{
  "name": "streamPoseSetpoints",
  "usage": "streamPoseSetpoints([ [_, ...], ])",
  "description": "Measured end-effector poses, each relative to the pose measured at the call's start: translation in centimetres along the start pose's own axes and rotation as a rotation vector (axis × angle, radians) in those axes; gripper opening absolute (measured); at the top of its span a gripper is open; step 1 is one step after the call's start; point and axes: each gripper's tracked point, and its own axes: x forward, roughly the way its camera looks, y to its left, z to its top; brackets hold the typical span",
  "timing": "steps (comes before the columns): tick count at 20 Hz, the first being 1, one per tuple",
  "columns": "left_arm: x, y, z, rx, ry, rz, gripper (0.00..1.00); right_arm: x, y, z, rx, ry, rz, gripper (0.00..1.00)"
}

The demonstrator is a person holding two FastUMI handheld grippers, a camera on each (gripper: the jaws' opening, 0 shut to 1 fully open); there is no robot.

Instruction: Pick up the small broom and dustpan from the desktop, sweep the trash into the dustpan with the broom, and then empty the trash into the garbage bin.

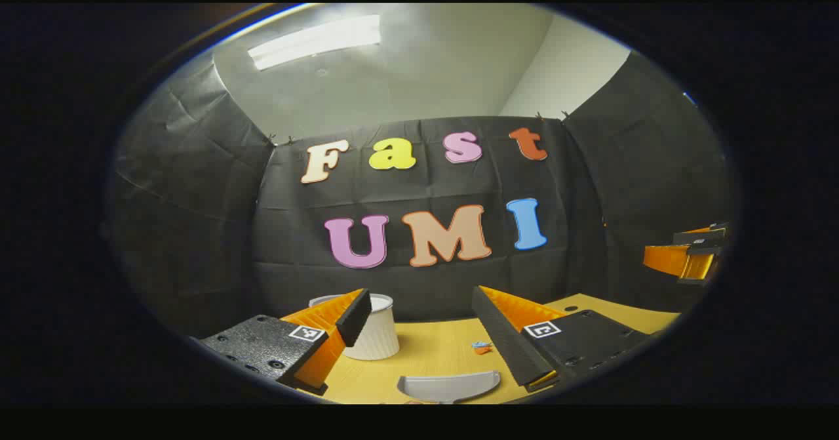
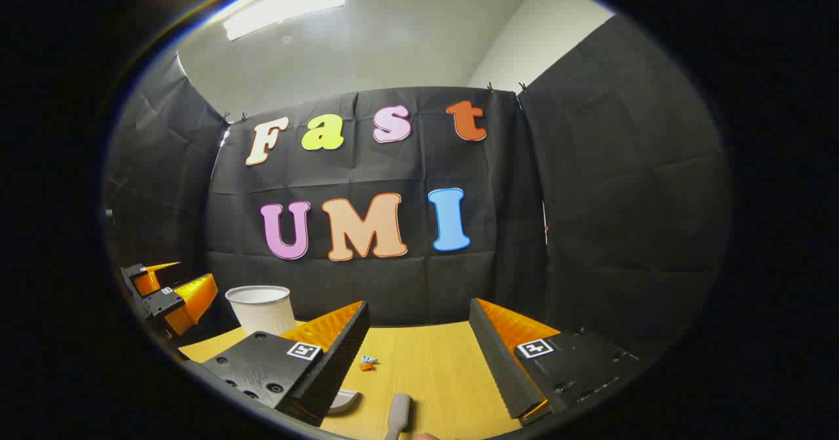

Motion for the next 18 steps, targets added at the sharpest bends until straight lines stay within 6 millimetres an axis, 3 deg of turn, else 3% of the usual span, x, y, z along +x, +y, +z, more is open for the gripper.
streamPoseSetpoints([
  [5, 0.9, 1.1, -0.5, -0.041, 0.019, 0.007, 0.94, 0.3, 0.8, 1.4, 0.011, -0.043, -0.022, 0.92],
  [18, 2.3, 2.1, -1.7, -0.082, 0.04, 0.009, 0.94, 1.9, 2.4, 1.0, -0.024, -0.029, -0.012, 0.92],
])
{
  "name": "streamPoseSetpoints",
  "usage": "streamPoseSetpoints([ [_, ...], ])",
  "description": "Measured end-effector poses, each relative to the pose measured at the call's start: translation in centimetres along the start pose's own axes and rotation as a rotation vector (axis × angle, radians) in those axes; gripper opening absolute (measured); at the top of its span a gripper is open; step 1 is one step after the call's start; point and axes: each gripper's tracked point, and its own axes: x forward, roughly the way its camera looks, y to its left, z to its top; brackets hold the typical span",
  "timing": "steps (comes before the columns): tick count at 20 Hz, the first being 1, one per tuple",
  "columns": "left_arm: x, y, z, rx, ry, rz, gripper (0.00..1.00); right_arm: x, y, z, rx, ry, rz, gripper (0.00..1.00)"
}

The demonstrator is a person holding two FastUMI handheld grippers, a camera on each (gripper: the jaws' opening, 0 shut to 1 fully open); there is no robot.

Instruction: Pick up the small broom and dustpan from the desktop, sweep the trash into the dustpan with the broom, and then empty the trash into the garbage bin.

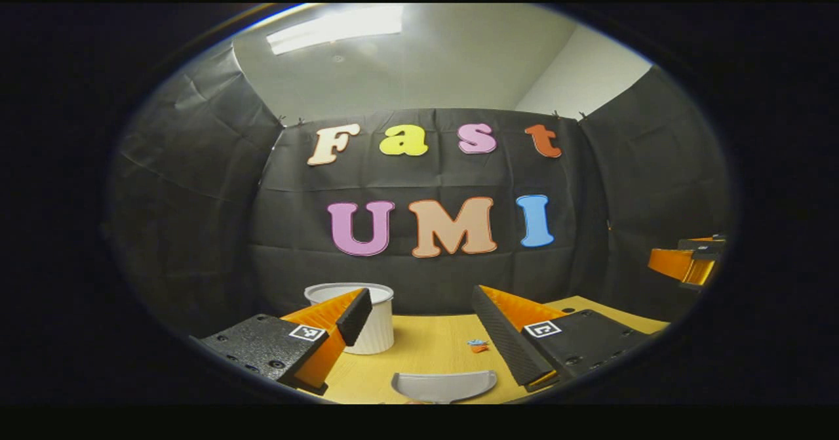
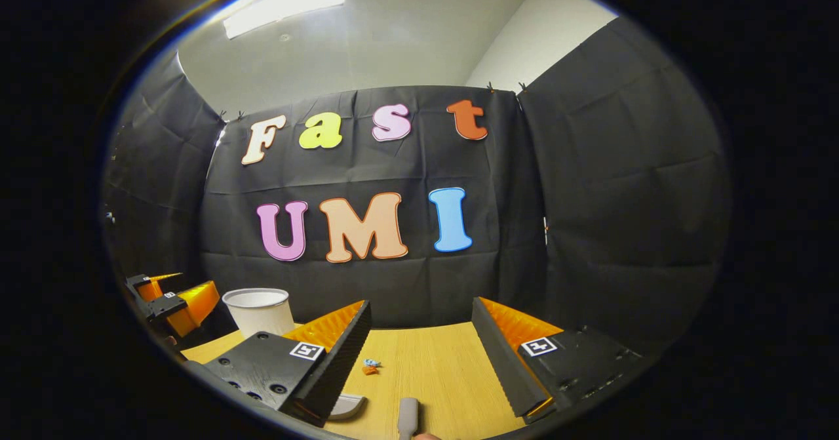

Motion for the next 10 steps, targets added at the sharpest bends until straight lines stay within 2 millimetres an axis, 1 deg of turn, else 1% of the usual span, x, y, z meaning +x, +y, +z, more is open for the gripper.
streamPoseSetpoints([
  [1, 0.0, -0.01, -0.04, 0.001, 0.002, -0.001, 0.94, 0.14, 0.13, 0.04, -0.003, -0.001, 0.002, 0.92],
  [2, -0.03, -0.09, -0.05, 0.004, 0.003, -0.002, 0.99, 0.16, 0.14, 0.03, -0.005, -0.002, 0.004, 0.92],
  [3, -0.07, -0.15, -0.06, 0.005, 0.002, -0.003, 0.94, 0.26, 0.26, 0.05, -0.007, -0.002, 0.007, 0.92],
  [6, 0.01, 0.05, 0.07, 0.012, -0.003, -0.004, 0.94, 0.17, 0.46, 0.03, -0.01, -0.003, 0.012, 0.92],
  [7, -0.06, 0.02, 0.14, 0.014, -0.003, -0.005, 0.99, 0.27, 0.52, 0.05, -0.008, -0.002, 0.014, 0.92],
  [8, -0.07, 0.08, 0.08, 0.016, -0.002, -0.004, 0.94, 0.28, 0.62, -0.06, -0.006, 0.001, 0.015, 0.92],
  [10, -0.24, 0.07, 0.08, 0.017, -0.001, -0.005, 0.94, 0.14, 0.75, -0.14, -0.006, 0.004, 0.017, 0.92],
])
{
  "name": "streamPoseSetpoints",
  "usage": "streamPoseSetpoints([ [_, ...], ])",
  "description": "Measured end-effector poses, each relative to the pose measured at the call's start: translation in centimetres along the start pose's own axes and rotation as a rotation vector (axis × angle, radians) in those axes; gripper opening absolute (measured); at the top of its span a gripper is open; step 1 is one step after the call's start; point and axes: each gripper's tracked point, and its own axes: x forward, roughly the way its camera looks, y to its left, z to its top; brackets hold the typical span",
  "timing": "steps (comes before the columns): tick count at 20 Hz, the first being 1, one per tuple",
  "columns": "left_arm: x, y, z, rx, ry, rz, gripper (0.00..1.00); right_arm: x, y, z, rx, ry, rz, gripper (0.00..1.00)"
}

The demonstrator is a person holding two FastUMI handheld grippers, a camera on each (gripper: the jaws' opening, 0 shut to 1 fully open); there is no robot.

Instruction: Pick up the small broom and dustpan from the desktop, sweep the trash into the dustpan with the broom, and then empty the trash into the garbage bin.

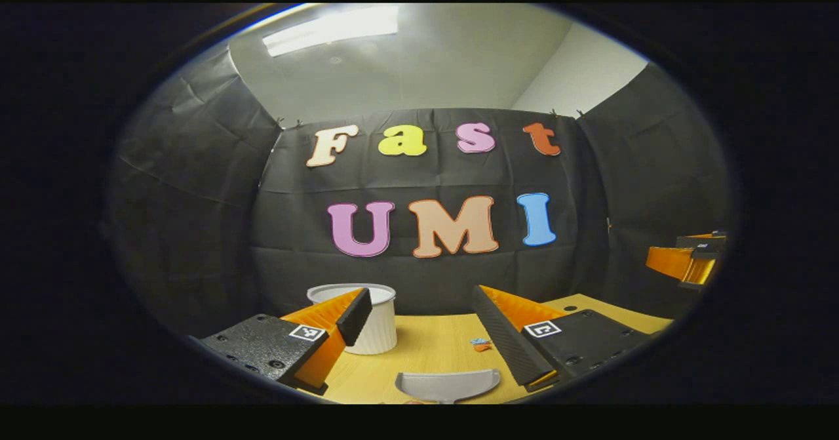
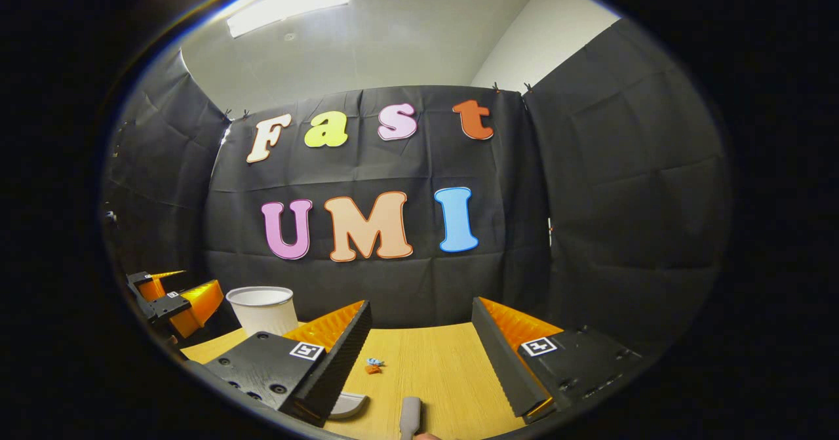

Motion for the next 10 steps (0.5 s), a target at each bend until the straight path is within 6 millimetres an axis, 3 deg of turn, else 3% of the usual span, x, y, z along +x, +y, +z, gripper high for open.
streamPoseSetpoints([
  [2, -0.08, -0.07, 0.02, 0.002, 0.0, -0.002, 0.94, 0.05, 0.14, 0.15, -0.001, -0.001, 0.003, 0.92],
  [3, -0.11, -0.08, 0.11, 0.003, -0.001, -0.003, 0.99, -0.05, 0.15, 0.21, -0.002, -0.002, 0.004, 0.92],
  [4, -0.24, -0.08, 0.06, 0.005, -0.001, -0.005, 0.94, -0.07, 0.15, 0.18, -0.002, -0.003, 0.005, 0.92],
  [7, -0.29, -0.27, 0.09, 0.009, -0.002, -0.01, 0.94, -0.28, 0.19, 0.19, -0.004, -0.002, 0.009, 0.92],
  [8, -0.32, -0.33, -0.01, 0.01, -0.002, -0.012, 0.99, -0.22, 0.28, 0.16, -0.003, -0.002, 0.011, 0.92],
  [10, -0.36, -0.36, -0.15, 0.01, 0.001, -0.014, 0.94, -0.15, 0.34, 0.16, -0.005, -0.003, 0.011, 0.92],
])
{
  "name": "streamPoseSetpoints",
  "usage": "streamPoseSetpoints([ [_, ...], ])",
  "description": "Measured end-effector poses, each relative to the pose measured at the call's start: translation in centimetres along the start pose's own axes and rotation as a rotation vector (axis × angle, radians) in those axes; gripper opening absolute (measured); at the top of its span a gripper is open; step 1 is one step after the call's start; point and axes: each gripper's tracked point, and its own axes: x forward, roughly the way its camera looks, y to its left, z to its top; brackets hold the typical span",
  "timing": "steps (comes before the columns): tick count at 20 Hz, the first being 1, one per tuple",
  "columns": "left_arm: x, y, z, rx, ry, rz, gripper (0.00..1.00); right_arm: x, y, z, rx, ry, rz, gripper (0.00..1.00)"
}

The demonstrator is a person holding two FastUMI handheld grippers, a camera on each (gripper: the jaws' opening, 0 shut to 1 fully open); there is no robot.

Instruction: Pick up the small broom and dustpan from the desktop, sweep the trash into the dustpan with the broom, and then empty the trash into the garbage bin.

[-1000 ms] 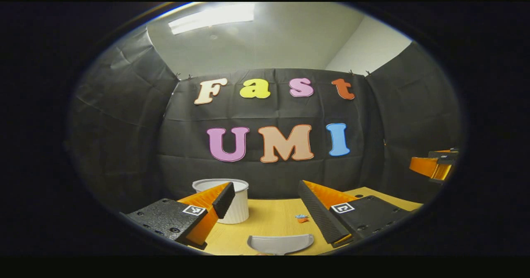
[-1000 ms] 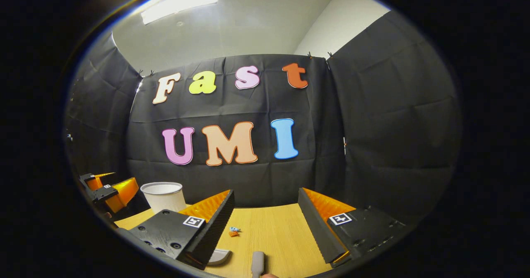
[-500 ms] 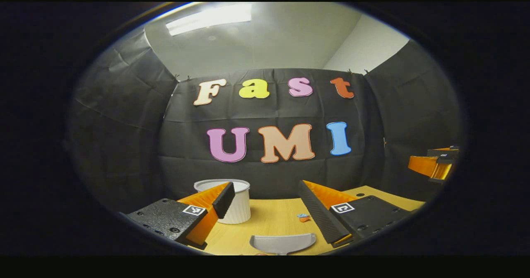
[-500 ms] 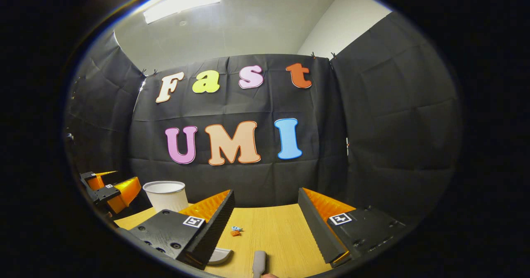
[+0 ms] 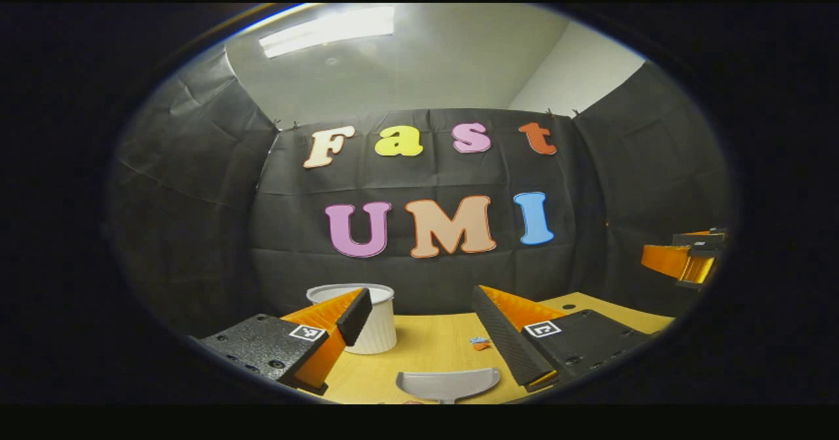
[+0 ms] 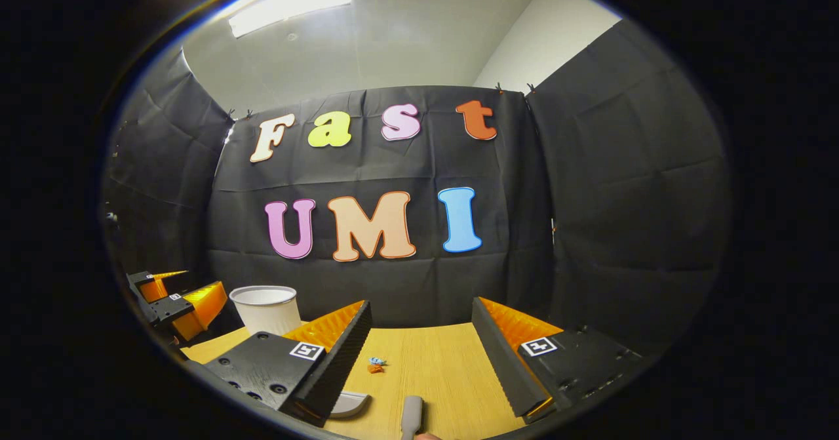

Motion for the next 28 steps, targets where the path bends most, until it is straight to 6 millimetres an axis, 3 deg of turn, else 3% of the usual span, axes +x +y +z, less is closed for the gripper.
streamPoseSetpoints([
  [9, 0.2, 0.0, -1.1, 0.002, 0.031, -0.012, 0.94, 0.2, 0.4, -1.0, -0.011, 0.022, 0.006, 0.92],
  [10, 0.2, -0.1, -1.7, 0.001, 0.047, -0.016, 0.99, 0.2, 0.4, -1.5, -0.01, 0.035, 0.009, 0.92],
  [11, 0.2, -0.2, -2.1, -0.001, 0.06, -0.02, 0.94, 0.3, 0.6, -1.8, -0.008, 0.046, 0.012, 0.92],
  [14, 0.2, -0.3, -3.9, -0.007, 0.107, -0.033, 0.94, 0.3, 0.6, -3.2, -0.004, 0.08, 0.014, 0.92],
  [15, 0.2, -0.5, -4.7, -0.009, 0.128, -0.042, 0.99, 0.4, 0.6, -4.0, -0.007, 0.098, 0.014, 0.92],
  [16, 0.2, -0.7, -5.3, -0.011, 0.144, -0.047, 0.94, 0.5, 0.6, -4.6, -0.008, 0.115, 0.014, 0.93],
  [22, -1.4, -1.7, -12.6, -0.027, 0.337, -0.092, 0.94, 0.3, 0.4, -12.4, -0.039, 0.311, 0.025, 0.93],
  [28, -3.5, -2.5, -20.1, 0.002, 0.514, -0.123, 0.95, -1.8, 1.4, -19.8, -0.085, 0.492, 0.071, 0.93],
])
